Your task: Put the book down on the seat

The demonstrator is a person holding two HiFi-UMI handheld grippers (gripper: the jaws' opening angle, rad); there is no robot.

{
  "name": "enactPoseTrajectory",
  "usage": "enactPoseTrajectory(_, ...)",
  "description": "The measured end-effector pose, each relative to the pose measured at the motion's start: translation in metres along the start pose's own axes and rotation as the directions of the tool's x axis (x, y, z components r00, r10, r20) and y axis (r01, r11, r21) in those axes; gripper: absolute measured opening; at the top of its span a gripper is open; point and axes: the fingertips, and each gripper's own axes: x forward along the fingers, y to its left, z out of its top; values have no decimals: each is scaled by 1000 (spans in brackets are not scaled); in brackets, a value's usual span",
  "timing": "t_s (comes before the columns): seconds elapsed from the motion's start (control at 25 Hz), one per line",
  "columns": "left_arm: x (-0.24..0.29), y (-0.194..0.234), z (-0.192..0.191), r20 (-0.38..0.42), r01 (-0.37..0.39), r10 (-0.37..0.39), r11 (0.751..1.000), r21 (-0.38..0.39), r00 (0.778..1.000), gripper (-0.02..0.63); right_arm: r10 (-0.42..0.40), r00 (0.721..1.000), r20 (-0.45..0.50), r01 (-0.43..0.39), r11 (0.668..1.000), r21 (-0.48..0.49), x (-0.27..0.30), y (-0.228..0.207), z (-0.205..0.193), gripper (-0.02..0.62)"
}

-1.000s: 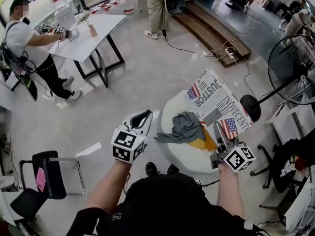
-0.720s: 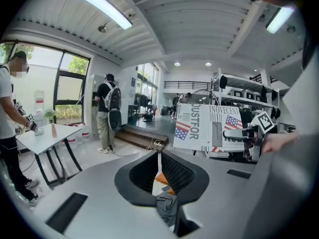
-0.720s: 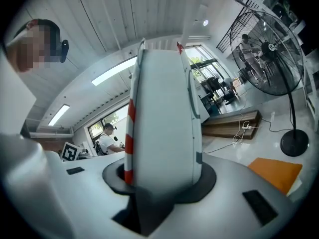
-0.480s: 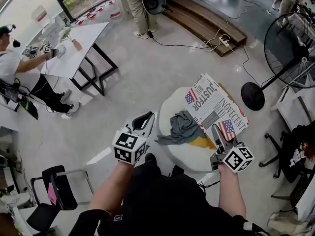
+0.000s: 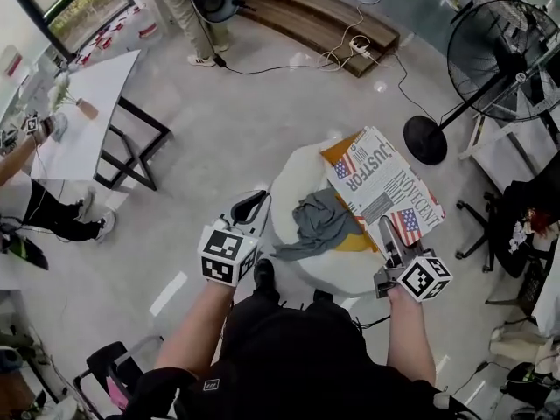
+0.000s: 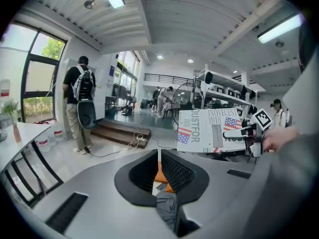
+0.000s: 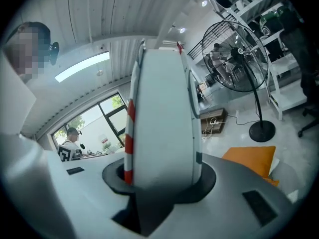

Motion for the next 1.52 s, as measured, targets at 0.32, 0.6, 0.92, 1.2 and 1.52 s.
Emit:
enactPoseTrajectory(0.32, 27, 71, -25, -72, 77, -76, 997, 4, 995, 21, -80, 997, -14, 80, 994, 77, 37, 25, -38, 169)
enactPoseTrajectory(0.6, 80, 43, -62, -159, 175, -181, 983, -52, 971, 20, -157, 981, -114, 170, 978, 122, 42, -17, -72, 169)
enactPoseTrajectory(0.92, 146, -8, -93, -214, 288, -293, 956, -55, 932, 20, -198, 960, -196, 228, 963, 144, 40, -70, -110, 169)
enactPoseTrajectory(1.2, 200, -42, -130, -258, 345, -343, 938, -42, 903, 18, -194, 943, -270, 244, 956, 165, 41, -111, -161, 169)
enactPoseTrajectory(1.52, 248, -53, -215, -313, 340, -346, 937, -75, 885, 18, -187, 904, -386, 278, 940, 197, 39, -172, -263, 169)
